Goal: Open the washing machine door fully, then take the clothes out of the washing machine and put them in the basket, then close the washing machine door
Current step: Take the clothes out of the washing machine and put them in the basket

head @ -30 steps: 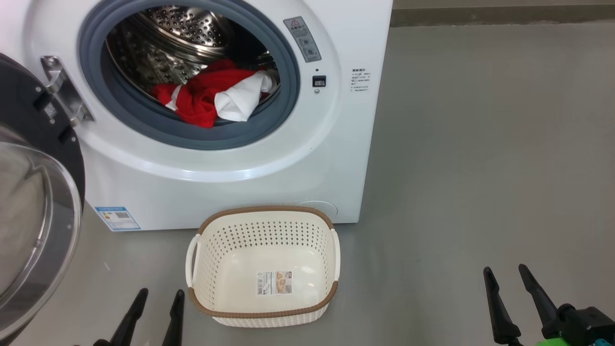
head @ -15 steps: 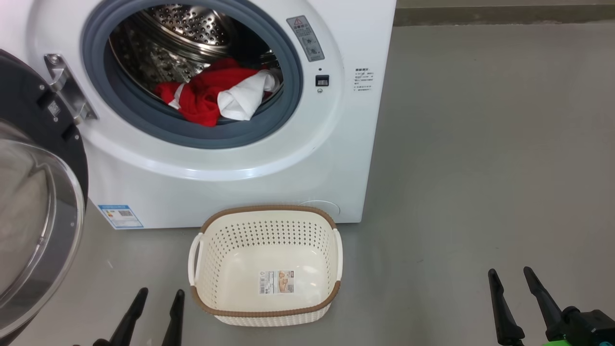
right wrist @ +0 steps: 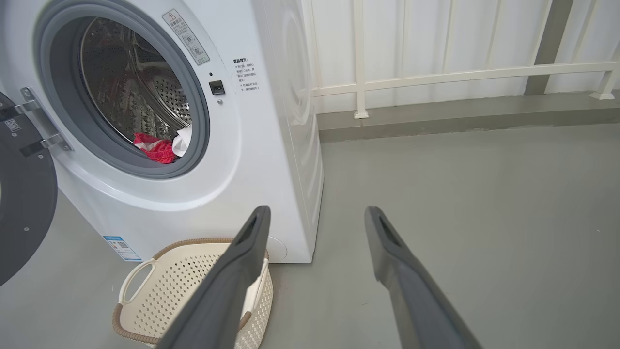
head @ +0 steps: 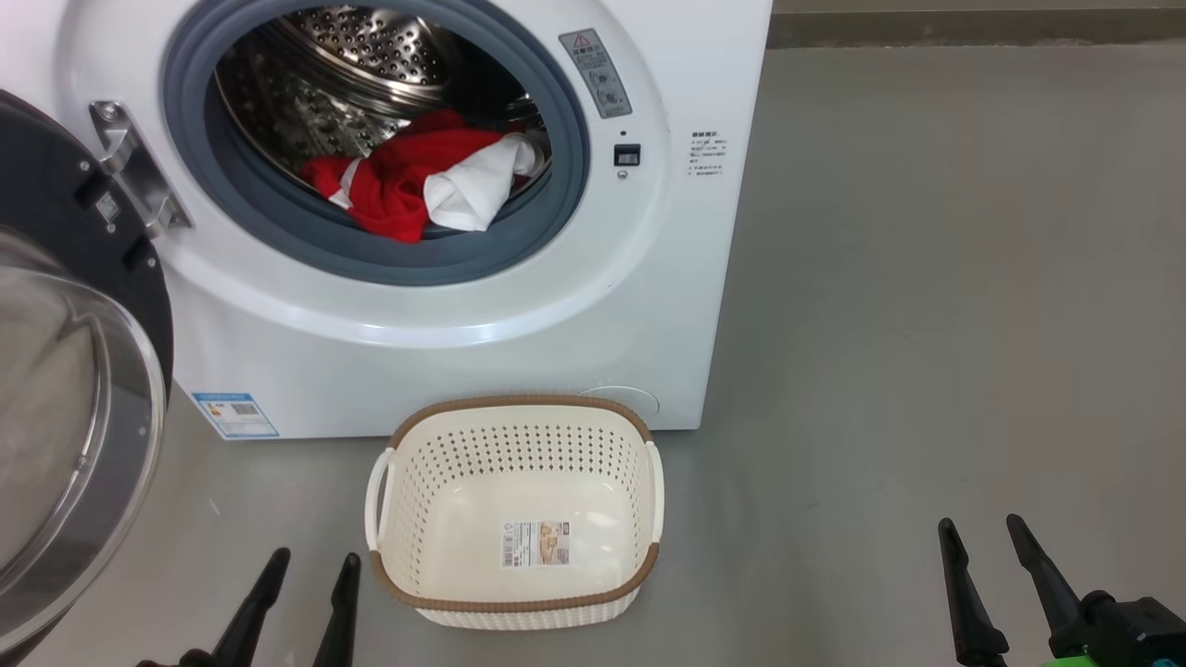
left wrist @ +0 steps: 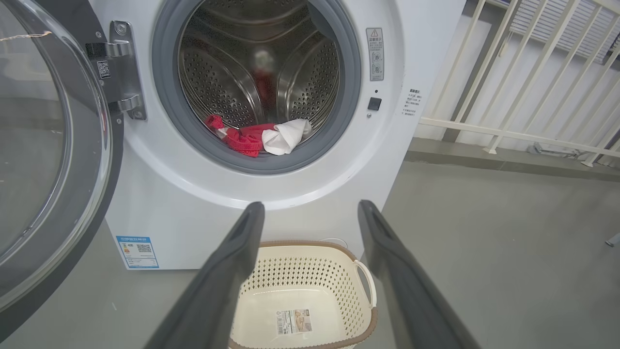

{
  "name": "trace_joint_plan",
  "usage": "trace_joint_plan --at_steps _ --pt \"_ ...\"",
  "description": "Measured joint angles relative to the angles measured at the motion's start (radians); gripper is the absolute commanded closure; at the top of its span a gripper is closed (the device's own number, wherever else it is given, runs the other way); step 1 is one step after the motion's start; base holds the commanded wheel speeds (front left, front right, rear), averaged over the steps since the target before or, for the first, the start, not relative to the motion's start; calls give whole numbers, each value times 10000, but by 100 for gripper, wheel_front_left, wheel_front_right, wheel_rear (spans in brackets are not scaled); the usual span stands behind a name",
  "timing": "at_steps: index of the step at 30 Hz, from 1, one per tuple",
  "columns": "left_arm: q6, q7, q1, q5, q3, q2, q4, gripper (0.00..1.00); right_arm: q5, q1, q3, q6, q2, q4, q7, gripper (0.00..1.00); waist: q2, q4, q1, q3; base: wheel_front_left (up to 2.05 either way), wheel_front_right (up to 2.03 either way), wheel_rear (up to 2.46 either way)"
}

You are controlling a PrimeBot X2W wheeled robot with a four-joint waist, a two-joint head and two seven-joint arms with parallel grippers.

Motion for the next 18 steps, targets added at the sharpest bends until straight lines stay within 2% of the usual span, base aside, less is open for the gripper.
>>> trace_joint_plan --at_steps 18 --pt "0 0 -130 -82 -56 98 -33 0 -2 -14 117 0 27 6 2 0 0 24 0 154 127 -127 0"
